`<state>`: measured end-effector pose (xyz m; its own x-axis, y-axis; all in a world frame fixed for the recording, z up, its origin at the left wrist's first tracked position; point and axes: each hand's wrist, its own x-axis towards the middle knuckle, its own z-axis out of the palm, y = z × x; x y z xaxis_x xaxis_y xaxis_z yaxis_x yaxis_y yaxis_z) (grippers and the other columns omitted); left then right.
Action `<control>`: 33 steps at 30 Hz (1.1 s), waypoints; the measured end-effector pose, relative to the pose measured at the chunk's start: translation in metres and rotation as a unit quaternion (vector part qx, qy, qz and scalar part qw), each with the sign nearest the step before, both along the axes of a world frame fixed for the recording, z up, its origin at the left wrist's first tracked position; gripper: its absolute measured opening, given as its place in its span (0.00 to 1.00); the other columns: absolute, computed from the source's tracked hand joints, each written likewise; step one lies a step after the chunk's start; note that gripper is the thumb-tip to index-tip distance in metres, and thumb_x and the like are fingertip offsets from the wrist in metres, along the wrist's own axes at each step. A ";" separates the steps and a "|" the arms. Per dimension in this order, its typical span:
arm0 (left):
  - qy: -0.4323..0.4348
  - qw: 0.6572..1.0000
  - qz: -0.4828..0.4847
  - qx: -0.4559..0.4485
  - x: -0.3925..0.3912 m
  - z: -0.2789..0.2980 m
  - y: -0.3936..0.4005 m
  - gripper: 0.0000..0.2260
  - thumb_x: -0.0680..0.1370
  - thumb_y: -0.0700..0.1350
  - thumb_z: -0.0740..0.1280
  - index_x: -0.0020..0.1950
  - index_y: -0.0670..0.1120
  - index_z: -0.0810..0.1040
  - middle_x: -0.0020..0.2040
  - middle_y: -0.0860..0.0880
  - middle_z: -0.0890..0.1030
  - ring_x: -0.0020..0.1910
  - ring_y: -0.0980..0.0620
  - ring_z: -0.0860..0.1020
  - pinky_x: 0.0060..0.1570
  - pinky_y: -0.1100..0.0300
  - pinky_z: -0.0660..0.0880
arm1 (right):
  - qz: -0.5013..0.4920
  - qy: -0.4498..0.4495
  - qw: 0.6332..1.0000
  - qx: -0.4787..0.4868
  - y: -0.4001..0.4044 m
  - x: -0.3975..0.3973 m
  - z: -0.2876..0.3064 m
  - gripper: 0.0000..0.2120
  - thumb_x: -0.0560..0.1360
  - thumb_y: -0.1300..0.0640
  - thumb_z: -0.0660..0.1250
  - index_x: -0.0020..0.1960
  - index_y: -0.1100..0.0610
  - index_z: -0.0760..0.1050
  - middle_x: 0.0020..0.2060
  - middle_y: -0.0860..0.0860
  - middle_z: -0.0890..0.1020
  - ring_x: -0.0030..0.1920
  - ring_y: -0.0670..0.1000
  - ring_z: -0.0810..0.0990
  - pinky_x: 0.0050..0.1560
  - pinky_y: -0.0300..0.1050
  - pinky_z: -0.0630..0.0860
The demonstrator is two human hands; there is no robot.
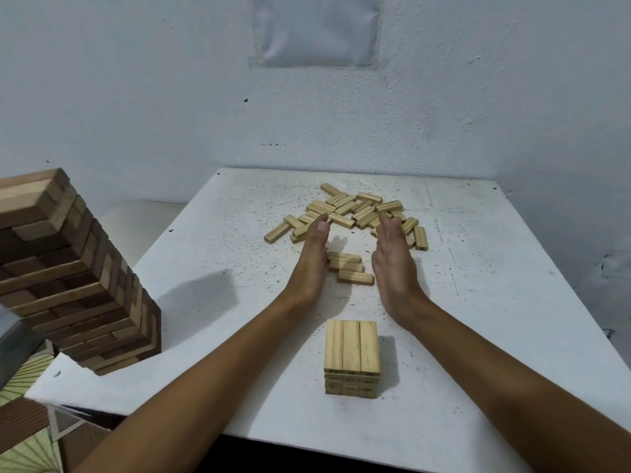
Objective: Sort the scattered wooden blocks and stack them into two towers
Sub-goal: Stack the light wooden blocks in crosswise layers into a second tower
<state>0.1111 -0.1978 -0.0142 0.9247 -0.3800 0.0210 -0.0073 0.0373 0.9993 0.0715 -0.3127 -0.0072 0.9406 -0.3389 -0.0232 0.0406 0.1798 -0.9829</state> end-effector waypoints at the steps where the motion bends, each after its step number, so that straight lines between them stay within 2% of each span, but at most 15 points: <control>1: -0.001 1.000 -0.001 -0.003 0.000 -0.002 -0.002 0.27 0.79 0.66 0.49 0.76 0.59 0.59 0.78 0.56 0.59 0.76 0.57 0.57 0.69 0.66 0.58 | 0.000 -0.003 1.000 0.005 0.003 0.001 0.000 0.41 0.69 0.32 0.48 0.78 0.47 0.53 0.78 0.45 0.55 0.77 0.44 0.53 0.74 0.46 0.51; 3: -0.007 1.000 -0.002 -0.008 -0.001 -0.004 -0.007 0.31 0.75 0.68 0.48 0.77 0.59 0.57 0.79 0.56 0.57 0.77 0.57 0.53 0.75 0.57 0.51 | -0.001 -0.008 1.000 0.005 0.008 0.003 -0.001 0.39 0.70 0.32 0.48 0.78 0.46 0.51 0.78 0.44 0.54 0.74 0.39 0.54 0.73 0.44 0.50; 5: 0.000 1.000 0.000 -0.012 -0.001 -0.005 -0.010 0.33 0.74 0.70 0.48 0.77 0.60 0.57 0.79 0.56 0.57 0.77 0.58 0.53 0.76 0.54 0.49 | -0.004 -0.018 1.000 0.001 0.012 0.004 -0.003 0.34 0.76 0.35 0.48 0.79 0.47 0.50 0.78 0.43 0.55 0.69 0.35 0.55 0.71 0.42 0.51; 8: 0.000 1.000 0.003 -0.006 -0.002 -0.005 -0.012 0.35 0.72 0.72 0.48 0.77 0.59 0.57 0.79 0.55 0.58 0.77 0.59 0.53 0.77 0.53 0.48 | -0.013 -0.031 0.999 0.007 0.015 0.005 -0.006 0.32 0.77 0.37 0.49 0.79 0.47 0.50 0.77 0.42 0.55 0.68 0.35 0.56 0.68 0.40 0.53; 11: -0.019 1.000 -0.007 0.009 -0.001 -0.005 -0.008 0.31 0.75 0.67 0.51 0.77 0.58 0.58 0.78 0.55 0.59 0.76 0.58 0.55 0.76 0.53 0.52 | -0.018 -0.032 0.999 0.009 0.012 0.005 -0.006 0.29 0.79 0.43 0.55 0.78 0.47 0.53 0.77 0.44 0.58 0.69 0.38 0.58 0.67 0.41 0.56; 13: -0.062 0.997 -0.013 0.054 0.001 -0.002 0.000 0.27 0.75 0.58 0.59 0.75 0.56 0.63 0.75 0.54 0.65 0.74 0.57 0.62 0.72 0.57 0.61 | -0.026 -0.021 0.997 -0.062 0.004 0.004 -0.005 0.26 0.81 0.55 0.61 0.76 0.49 0.59 0.75 0.47 0.63 0.72 0.43 0.61 0.70 0.46 0.61; 14: -0.090 0.993 -0.015 0.077 0.003 0.000 0.006 0.27 0.73 0.53 0.64 0.73 0.54 0.67 0.72 0.54 0.69 0.71 0.58 0.66 0.68 0.62 0.65 | -0.025 -0.022 0.992 -0.119 -0.004 0.002 -0.004 0.26 0.79 0.61 0.63 0.75 0.50 0.62 0.73 0.48 0.67 0.72 0.45 0.64 0.71 0.49 0.64; 16: -0.157 0.977 -0.026 0.144 0.010 0.000 0.021 0.28 0.68 0.47 0.69 0.69 0.51 0.71 0.66 0.52 0.74 0.67 0.57 0.71 0.62 0.67 0.69 | 0.011 -0.027 0.969 -0.245 -0.021 -0.001 -0.003 0.27 0.76 0.66 0.66 0.72 0.51 0.66 0.68 0.49 0.73 0.64 0.45 0.72 0.65 0.50 0.71; 18: -0.214 0.946 -0.053 0.237 0.022 -0.006 0.034 0.31 0.65 0.49 0.72 0.68 0.54 0.72 0.66 0.52 0.74 0.67 0.55 0.71 0.66 0.58 0.70 | 0.079 -0.003 0.934 -0.347 -0.038 -0.005 -0.002 0.32 0.73 0.63 0.70 0.73 0.49 0.65 0.65 0.50 0.75 0.58 0.44 0.73 0.56 0.43 0.72; 19: -0.221 0.936 -0.063 0.268 0.026 -0.008 0.039 0.33 0.64 0.52 0.73 0.68 0.57 0.71 0.67 0.53 0.74 0.68 0.54 0.70 0.67 0.53 0.70 | 0.112 0.011 0.918 -0.380 -0.045 -0.007 -0.003 0.35 0.72 0.60 0.72 0.74 0.46 0.63 0.65 0.49 0.75 0.61 0.44 0.72 0.55 0.40 0.70; 21: -0.212 0.930 -0.075 0.291 0.032 -0.013 0.045 0.34 0.62 0.54 0.74 0.68 0.63 0.69 0.65 0.57 0.74 0.68 0.53 0.69 0.66 0.46 0.70 | 0.150 0.032 0.899 -0.410 -0.052 -0.008 -0.006 0.41 0.69 0.55 0.76 0.75 0.40 0.59 0.66 0.48 0.74 0.67 0.46 0.70 0.59 0.41 0.69; 26: -0.224 0.930 -0.084 0.280 0.034 -0.010 0.042 0.34 0.63 0.55 0.75 0.68 0.61 0.69 0.59 0.59 0.78 0.64 0.59 0.73 0.67 0.44 0.68 | 0.151 0.034 0.897 -0.413 -0.051 -0.003 -0.009 0.47 0.67 0.54 0.78 0.76 0.40 0.54 0.64 0.48 0.75 0.67 0.47 0.70 0.64 0.45 0.68; 33: -0.231 0.931 -0.080 0.270 0.034 -0.011 0.041 0.31 0.64 0.54 0.75 0.66 0.56 0.72 0.57 0.58 0.79 0.63 0.58 0.75 0.65 0.47 0.71 | 0.145 0.026 0.895 -0.421 -0.053 0.000 -0.012 0.48 0.68 0.54 0.78 0.78 0.43 0.53 0.63 0.47 0.77 0.66 0.47 0.71 0.58 0.42 0.66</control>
<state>0.1447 -0.1571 -0.0252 0.7953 -0.5822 0.1687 -0.4789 -0.4329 0.7637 0.0710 -0.3652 -0.0191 0.9968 0.0008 0.0794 0.0621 -0.6299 -0.7742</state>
